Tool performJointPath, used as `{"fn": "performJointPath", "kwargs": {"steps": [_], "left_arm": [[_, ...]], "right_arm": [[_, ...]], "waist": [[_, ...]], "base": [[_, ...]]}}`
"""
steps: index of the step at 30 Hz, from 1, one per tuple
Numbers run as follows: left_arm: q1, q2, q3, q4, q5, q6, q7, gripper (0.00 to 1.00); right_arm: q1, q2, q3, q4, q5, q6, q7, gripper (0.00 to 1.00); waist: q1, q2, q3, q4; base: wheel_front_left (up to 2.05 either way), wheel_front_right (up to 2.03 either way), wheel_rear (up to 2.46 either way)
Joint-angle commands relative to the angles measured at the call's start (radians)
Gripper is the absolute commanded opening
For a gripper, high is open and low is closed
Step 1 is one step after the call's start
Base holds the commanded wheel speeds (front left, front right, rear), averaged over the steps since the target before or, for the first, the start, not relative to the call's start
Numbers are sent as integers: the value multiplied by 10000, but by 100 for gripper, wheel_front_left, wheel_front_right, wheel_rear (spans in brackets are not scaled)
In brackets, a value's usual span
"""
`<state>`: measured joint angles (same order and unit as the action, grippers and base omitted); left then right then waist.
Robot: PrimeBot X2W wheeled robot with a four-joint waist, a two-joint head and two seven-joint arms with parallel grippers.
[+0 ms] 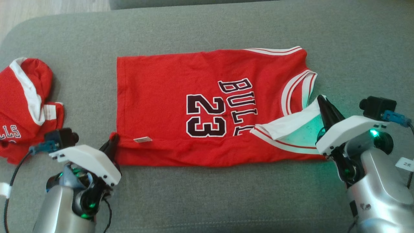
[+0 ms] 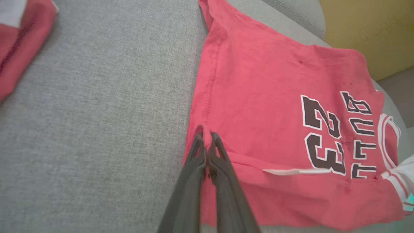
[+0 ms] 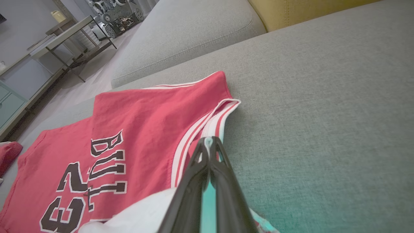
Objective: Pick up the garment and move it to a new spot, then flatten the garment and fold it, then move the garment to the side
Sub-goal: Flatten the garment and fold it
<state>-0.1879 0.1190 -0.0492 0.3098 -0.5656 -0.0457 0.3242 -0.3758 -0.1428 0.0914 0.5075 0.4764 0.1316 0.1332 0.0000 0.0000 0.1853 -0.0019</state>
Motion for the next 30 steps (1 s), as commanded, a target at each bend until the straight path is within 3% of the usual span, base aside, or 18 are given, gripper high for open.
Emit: {"fn": "performJointPath", "kwargs": {"steps": [1, 3, 4, 5, 6, 7, 14, 17, 23, 30], "left_arm": [[-480, 151, 406, -269, -61, -60, -25, 0], [-763, 105, 420, 143, -168, -91, -79, 0], [-836, 86, 444, 293, -215, -93, -115, 18], [-889, 81, 455, 424, -221, -98, -184, 62], [-927, 65, 487, 512, -236, -104, -316, 100], [-952, 27, 536, 586, -287, -118, -476, 100], [-744, -133, 650, 707, -55, -258, -2370, 100], [-519, -157, 524, 523, 525, -105, -3528, 100], [-135, -266, 154, -75, 1512, 197, -5377, 100], [348, -228, -39, -1304, 2540, 526, -5820, 100]], "right_arm": [[-340, -125, 232, -241, 46, -9, -146, 0], [-675, -222, 505, 258, 204, -9, -520, 0], [-757, -243, 599, 404, 250, -9, -633, 0], [-827, -255, 707, 520, 314, -9, -751, 0], [-880, -266, 826, 612, 382, -9, -872, 51], [-920, -292, 955, 688, 450, -9, -995, 100], [-821, -712, 1823, 704, 603, -9, -2491, 100], [-595, -865, 1892, 497, 314, -9, -3248, 100], [206, -918, 1206, -413, -864, -9, -3821, 100], [1618, -581, 291, -2032, -1891, -9, -3629, 100]], "waist": [[0, 0, 41, 22], [0, 0, 149, 55], [0, 0, 174, 59], [0, 0, 192, 58], [0, 0, 217, 51], [0, 0, 237, 43], [0, 0, 234, 17], [0, 0, 111, 40], [0, 0, -207, 87], [0, 0, -527, -8]], "base": [[0, 0, 0], [0, 0, 0], [0, 0, 0], [0, 0, 0], [0, 0, 0], [0, 0, 0], [0, 0, 0], [0, 0, 0], [0, 0, 0], [0, 0, 0]]}}
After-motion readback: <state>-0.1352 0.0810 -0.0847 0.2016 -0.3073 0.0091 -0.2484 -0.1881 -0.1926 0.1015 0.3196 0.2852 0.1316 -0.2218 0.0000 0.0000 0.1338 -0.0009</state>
